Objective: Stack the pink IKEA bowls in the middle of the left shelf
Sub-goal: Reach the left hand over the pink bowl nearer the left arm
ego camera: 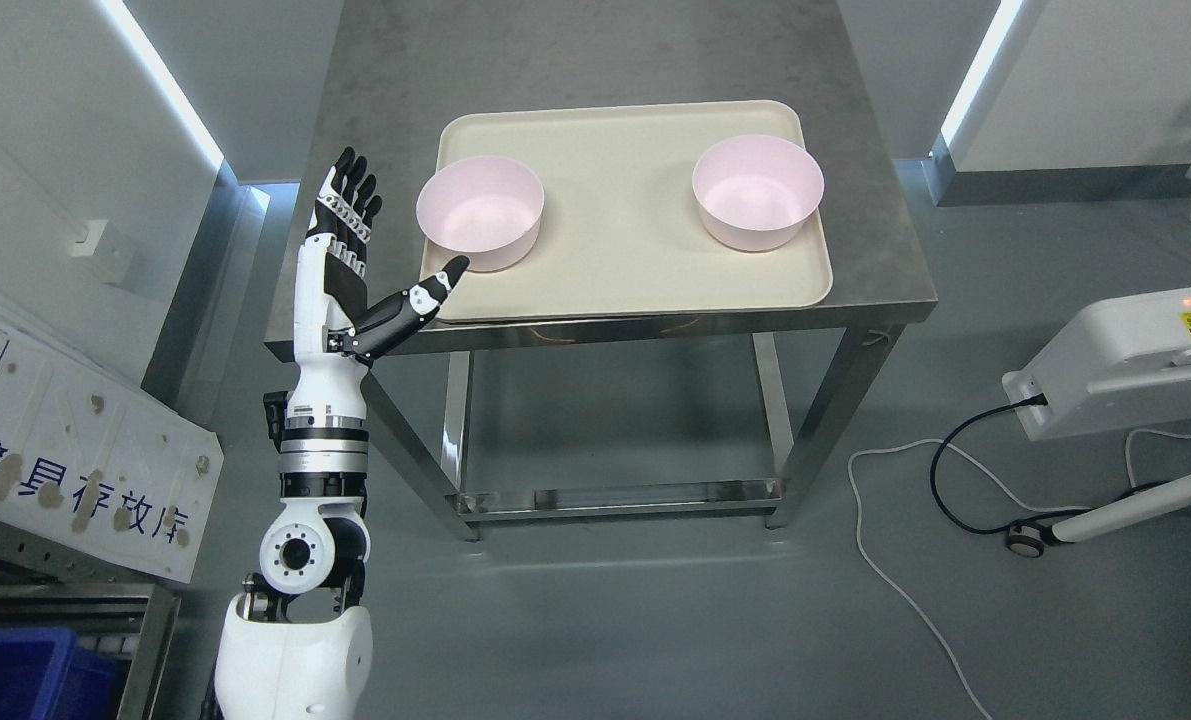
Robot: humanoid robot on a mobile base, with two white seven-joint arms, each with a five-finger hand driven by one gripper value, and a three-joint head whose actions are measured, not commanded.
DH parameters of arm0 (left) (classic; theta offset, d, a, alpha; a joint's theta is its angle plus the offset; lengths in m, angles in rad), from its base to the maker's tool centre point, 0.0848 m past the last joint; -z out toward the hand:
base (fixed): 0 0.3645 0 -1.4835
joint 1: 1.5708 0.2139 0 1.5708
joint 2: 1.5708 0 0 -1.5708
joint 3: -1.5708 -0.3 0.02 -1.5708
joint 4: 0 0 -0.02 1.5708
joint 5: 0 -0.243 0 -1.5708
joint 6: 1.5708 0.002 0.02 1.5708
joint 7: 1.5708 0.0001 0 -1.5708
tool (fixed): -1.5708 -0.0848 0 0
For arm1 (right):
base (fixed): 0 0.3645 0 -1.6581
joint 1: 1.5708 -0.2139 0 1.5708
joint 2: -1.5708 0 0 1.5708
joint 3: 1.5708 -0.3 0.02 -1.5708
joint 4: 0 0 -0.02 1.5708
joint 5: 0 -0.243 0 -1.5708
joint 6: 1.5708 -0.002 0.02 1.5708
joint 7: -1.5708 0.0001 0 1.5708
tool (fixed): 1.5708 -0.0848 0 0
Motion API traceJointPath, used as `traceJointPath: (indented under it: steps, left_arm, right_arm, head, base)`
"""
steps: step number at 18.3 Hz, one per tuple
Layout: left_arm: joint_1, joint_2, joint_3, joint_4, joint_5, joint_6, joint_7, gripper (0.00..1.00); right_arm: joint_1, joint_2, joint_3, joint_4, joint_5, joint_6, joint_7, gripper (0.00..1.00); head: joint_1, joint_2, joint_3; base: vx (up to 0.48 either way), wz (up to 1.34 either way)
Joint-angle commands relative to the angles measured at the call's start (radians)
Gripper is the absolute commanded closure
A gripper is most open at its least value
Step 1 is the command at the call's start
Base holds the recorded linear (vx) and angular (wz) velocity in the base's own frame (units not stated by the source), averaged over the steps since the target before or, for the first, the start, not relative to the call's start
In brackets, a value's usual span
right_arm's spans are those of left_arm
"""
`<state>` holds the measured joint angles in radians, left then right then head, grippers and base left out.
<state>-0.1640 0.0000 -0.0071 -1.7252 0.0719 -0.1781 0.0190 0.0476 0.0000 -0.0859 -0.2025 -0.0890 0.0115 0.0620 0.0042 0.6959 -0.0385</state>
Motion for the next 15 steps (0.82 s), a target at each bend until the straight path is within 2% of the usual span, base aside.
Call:
traceJointPath:
  steps: [1,5,6,8,10,11,12,13,15]
  left_arm:
    - [0.001,0.017,0.021,-0.001,-0.001,0.002,0.001,0.0]
    - [-0.015,0.017,0.022,0.001,0.0,0.005,-0.004,0.0]
    - [-0.052,0.044,0.022,0.006,-0.001,0.018,-0.033,0.0]
    - [-0.151,0.148,0.013,0.035,-0.003,0.124,-0.138,0.0]
    - [-0.286,0.19,0.004,0.088,-0.003,0.283,-0.252,0.0]
    - [-0.36,0.227,-0.01,0.128,-0.006,0.364,-0.354,0.0]
    - [-0.418,0.274,-0.042,0.172,-0.024,0.406,-0.458,0.0]
    - [-0.466,0.288,-0.065,0.221,-0.068,0.407,-0.517,0.0]
    - [-0.512,0.287,-0.07,0.289,-0.18,0.405,-0.524,0.0]
  right_arm:
    - [0.0,-0.017,0.0,0.0,0.0,0.001,-0.001,0.0]
    - [0.0,-0.017,0.0,0.0,0.0,0.001,-0.001,0.0]
    - [0.0,-0.017,0.0,0.0,0.0,0.001,-0.001,0.0]
    - [0.0,-0.017,0.0,0.0,0.0,0.001,-0.001,0.0]
    - [0.0,-0.017,0.0,0.0,0.0,0.001,-0.001,0.0]
    - [0.001,-0.017,0.0,0.0,0.0,0.001,-0.001,0.0]
    - [0.0,-0.017,0.0,0.0,0.0,0.001,-0.001,0.0]
    - [0.0,-0.017,0.0,0.0,0.0,0.001,-0.001,0.0]
    - [0.0,-0.017,0.0,0.0,0.0,0.001,-0.001,0.0]
  head:
    - [0.0,0.0,0.0]
    - [0.0,0.0,0.0]
    - [0.0,0.0,0.0]
    - [0.0,0.0,0.0]
    - [0.0,0.0,0.0]
    - [0.0,0.0,0.0]
    - [0.0,0.0,0.0]
    - [0.0,0.0,0.0]
    - [0.0,0.0,0.0]
  base:
    - [0.002,-0.02]
    - [0.001,-0.01]
    - [0.0,0.0]
    - [0.0,0.0]
    - [0.0,0.0]
    - [0.0,0.0]
    - [0.0,0.0]
    - [0.0,0.0]
    - [0.0,0.0]
